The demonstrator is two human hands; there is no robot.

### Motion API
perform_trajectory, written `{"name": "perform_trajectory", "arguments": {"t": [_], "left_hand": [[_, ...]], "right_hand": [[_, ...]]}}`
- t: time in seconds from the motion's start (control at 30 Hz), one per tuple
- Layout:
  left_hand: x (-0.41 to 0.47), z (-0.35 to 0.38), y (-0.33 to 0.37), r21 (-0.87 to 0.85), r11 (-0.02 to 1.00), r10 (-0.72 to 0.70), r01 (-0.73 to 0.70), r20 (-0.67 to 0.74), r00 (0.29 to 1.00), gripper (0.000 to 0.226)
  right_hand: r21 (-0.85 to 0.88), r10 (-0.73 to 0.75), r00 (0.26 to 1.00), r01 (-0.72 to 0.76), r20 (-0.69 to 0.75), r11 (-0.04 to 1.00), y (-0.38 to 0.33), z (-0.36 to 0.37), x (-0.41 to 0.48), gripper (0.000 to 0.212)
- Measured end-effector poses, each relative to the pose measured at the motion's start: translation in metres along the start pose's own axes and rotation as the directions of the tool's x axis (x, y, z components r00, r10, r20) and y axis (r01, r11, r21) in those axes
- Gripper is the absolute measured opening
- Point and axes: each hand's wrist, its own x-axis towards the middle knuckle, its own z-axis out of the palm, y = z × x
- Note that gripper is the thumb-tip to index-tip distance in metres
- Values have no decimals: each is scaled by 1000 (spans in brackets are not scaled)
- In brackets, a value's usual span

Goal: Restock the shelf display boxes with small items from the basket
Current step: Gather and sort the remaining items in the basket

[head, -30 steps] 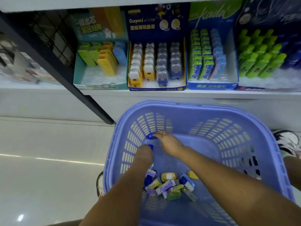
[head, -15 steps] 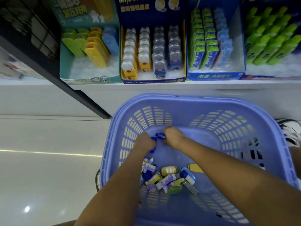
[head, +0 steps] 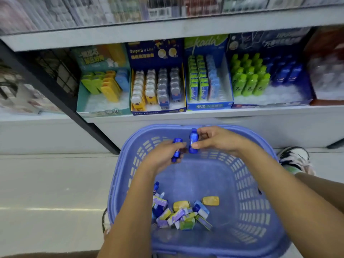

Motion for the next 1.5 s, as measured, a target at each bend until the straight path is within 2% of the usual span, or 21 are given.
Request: {"name": "perform_trajectory", "arguments": {"t": [0.07, 0.17, 0.27, 0.33, 0.5, 0.7, 0.83, 1.0, 1.07, 1.13, 1.2, 1.27, 1.33, 1.43, 1.5], "left_hand": [[-7, 12, 5, -77, 995, 63, -58, 65, 996, 14], [-12, 33, 17, -146, 976, 174, -163, 68, 982, 15], [-12, 53, 29, -189, 955, 239, -230, 27, 971, 9], [-12, 63, 37, -286, 932, 252, -224, 66, 965, 12], [-7, 84, 51, -478, 866, 256, -148, 167, 952, 30], [4, 107, 63, -491, 862, 257, -126, 210, 943, 31], [11, 125, 68, -497, 861, 256, -110, 236, 937, 32], [20, 144, 75, -530, 844, 261, -82, 273, 926, 37], [22, 151, 79, -476, 875, 235, -91, 252, 939, 38], [25, 157, 81, -367, 925, 185, -99, 208, 961, 34], [26, 160, 83, -267, 959, 145, -96, 173, 974, 31], [26, 163, 84, -234, 968, 128, -87, 164, 978, 33], [26, 166, 86, -256, 965, 110, -65, 165, 980, 37], [26, 172, 89, -305, 952, 89, -26, 194, 977, 38], [27, 175, 91, -313, 950, 93, -22, 214, 972, 37]], "right_hand": [[72, -87, 993, 93, -78, 993, -12, -7, -12, 27], [33, -185, 959, 196, -215, 980, -23, -17, -26, 34], [36, -268, 924, 288, -271, 957, -35, -30, -38, 14], [53, -299, 900, 332, -317, 942, -43, -41, -46, 7], [19, -328, 859, 365, -392, 931, -58, -60, -60, 4], [-32, -326, 820, 354, -469, 935, -65, -76, -69, 14], [-52, -294, 761, 325, -578, 944, -65, -89, -76, 21], [-17, -311, 781, 360, -542, 933, -65, -108, -92, 17], [-76, -342, 718, 376, -606, 923, -64, -121, -97, 13], [-194, -360, 570, 331, -739, 923, -62, -144, -101, 14], [-381, -415, 402, 166, -816, 910, -58, -174, -105, 17], [-509, -485, 324, 15, -812, 861, -54, -199, -106, 18], [-567, -518, 327, -71, -790, 820, -48, -216, -100, 18], [-629, -525, 400, -194, -752, 753, -38, -231, -85, 20], [-646, -523, 435, -201, -733, 737, -33, -239, -81, 23]]}}
